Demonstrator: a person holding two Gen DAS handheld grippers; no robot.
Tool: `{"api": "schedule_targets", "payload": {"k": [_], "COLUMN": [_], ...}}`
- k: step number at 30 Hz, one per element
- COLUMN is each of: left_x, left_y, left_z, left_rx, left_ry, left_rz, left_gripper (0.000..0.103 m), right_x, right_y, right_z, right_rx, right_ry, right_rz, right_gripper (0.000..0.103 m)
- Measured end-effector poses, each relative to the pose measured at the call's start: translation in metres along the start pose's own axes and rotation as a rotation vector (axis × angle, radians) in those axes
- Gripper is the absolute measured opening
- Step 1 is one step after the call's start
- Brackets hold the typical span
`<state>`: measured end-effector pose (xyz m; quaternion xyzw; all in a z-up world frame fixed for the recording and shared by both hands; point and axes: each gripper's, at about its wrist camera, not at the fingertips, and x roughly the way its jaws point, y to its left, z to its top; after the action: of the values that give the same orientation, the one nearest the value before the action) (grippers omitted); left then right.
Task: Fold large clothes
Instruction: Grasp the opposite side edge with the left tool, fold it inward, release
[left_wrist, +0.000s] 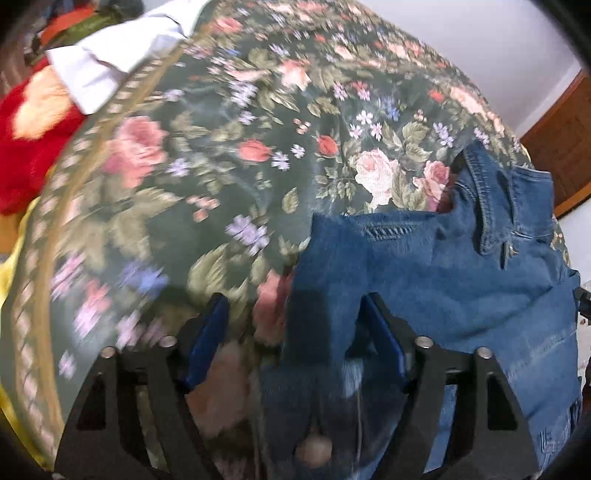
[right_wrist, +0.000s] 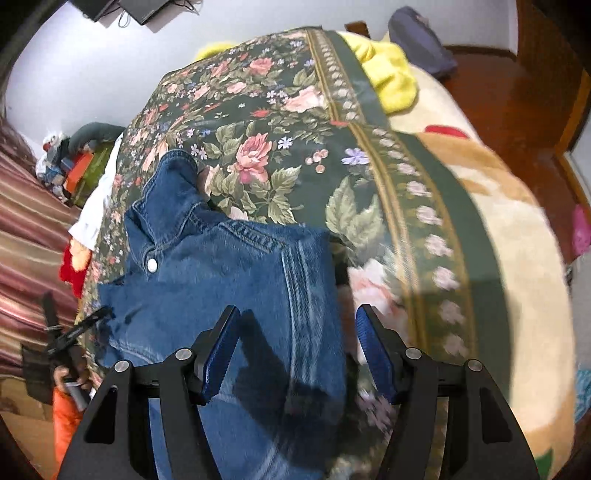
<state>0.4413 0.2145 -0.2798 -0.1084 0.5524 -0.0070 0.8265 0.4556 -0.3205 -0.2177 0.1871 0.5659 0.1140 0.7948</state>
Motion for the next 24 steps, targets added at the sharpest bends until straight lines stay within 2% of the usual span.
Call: {"api": "schedule_targets", "payload": {"k": [3,5,7,8,10,12,15,17,20,22,24], "left_x": [0.016,0.022,0.022,0.018,0.01,-0.01,-0.046,-0.067,-0.066,-0.046,-0.025], "left_y": [-0.008,-0.018,-0.031,-0.039,-0.05,-0.061,-0.068,-0.061,-0.043,-0.027,-0.012], "left_z": [0.011,0.014,0.014,0.011,0.011,0.014,0.021,0.026,0.032,0.037,0.041], "left_rx": [0.004,0.02,0.061,0.092,0.11,0.133,0.157,0.133,0.108,0.083,0.051], "left_ry": [0.026,0.029,0.0,-0.027,-0.057,-0.106,-0.218,-0.258,-0.247,-0.202,-0.157], "left_rz": [-0.021,-0.017,0.024,0.065,0.116,0.143,0.162,0.158,0.188,0.221,0.221], "left_gripper": [0.047,0.026,0.016,0.013,0.009,0.009,0.008,0.008,0.009,0.009,0.01], "right_x": [0.009,0.016,0.025,0.028,0.03,0.032,0.035,0.034,0.043,0.052,0.063], "right_y": [0.003,0.006,0.011,0.015,0.024,0.033,0.051,0.068,0.088,0.097,0.104], "right_z": [0.007,0.01,0.011,0.012,0.015,0.024,0.05,0.069,0.095,0.104,0.108], "right_rx": [0.009,0.008,-0.012,-0.034,-0.1,-0.153,-0.202,-0.235,-0.28,-0.31,-0.343], "right_ry": [-0.023,-0.022,-0.016,-0.018,-0.028,-0.035,-0.057,-0.1,-0.147,-0.153,-0.154], "right_rz": [0.064,0.088,0.063,0.04,0.013,-0.017,-0.044,-0.061,-0.091,-0.115,-0.142], "right_gripper": [0.062,0.056,0.034,0.027,0.02,0.018,0.016,0.016,0.016,0.016,0.016]}}
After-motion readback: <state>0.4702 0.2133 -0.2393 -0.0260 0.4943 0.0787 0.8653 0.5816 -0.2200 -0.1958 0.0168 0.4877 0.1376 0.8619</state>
